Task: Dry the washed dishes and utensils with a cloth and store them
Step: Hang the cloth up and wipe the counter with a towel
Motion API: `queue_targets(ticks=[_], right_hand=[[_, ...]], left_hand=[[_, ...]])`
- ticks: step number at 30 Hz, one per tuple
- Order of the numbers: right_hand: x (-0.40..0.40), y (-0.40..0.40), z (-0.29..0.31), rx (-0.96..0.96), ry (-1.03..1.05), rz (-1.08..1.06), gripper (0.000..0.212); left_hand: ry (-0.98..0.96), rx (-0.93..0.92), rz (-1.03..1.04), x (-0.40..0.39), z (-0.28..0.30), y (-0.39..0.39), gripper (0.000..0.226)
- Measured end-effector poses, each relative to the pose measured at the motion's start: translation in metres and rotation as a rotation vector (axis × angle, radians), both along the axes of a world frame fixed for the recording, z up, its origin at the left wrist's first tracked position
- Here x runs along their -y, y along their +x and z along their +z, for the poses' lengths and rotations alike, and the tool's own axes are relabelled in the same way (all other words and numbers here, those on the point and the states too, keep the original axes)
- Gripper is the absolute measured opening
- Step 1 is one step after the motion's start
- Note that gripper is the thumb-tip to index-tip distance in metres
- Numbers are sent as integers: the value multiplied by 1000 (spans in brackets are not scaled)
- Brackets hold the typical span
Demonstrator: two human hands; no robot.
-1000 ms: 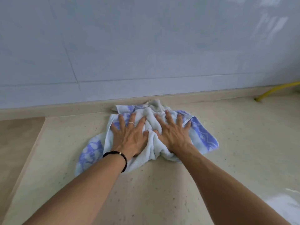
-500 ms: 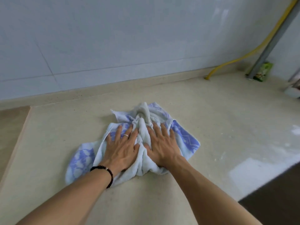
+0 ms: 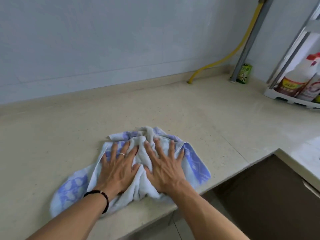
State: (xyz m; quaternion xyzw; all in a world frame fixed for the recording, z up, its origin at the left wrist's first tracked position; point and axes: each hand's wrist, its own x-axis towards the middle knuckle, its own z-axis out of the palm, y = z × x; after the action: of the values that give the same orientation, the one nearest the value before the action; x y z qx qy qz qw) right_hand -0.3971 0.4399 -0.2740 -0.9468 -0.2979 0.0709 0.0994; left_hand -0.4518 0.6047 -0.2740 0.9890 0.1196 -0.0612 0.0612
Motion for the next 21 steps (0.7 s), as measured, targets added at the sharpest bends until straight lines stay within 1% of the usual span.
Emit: queue_targets(ticks=[2,3,5,6,7,8,9,13,16,18,21], right_hand=[[-23,39,-1,14,11,-17,76],[-35,58,-1,22,12,-26,73],[-61,97,0,61,-24,-21,68],[-74,117,-1,81,-45,-15,70],[-89,147,-2,86,-60,-15,70],[-95,164,-2,95,-63,-23,68],[-118,201,-6,105,-61,-27,65],[-155,274,-5,110,-63,-30,66],[-165,295,-4,100,-47,-26,67],[-162,288,-2,88,-39,-30,68],[-145,263,0,60,-42,-32,69]], left_hand=[[-49,40,52,-21,-4,42,89],[-60,60,63,-33,-4,63,82],[-36,92,69,-62,-8,107,68],[-27,105,73,-75,-12,129,65],[-22,120,69,-91,-15,158,64],[-9,134,76,-97,-14,171,64],[-11,153,78,-118,-17,206,64],[44,208,96,-150,-18,273,63],[48,224,102,-157,-20,292,61],[11,211,96,-155,-18,287,60],[24,206,66,-139,-13,264,64]])
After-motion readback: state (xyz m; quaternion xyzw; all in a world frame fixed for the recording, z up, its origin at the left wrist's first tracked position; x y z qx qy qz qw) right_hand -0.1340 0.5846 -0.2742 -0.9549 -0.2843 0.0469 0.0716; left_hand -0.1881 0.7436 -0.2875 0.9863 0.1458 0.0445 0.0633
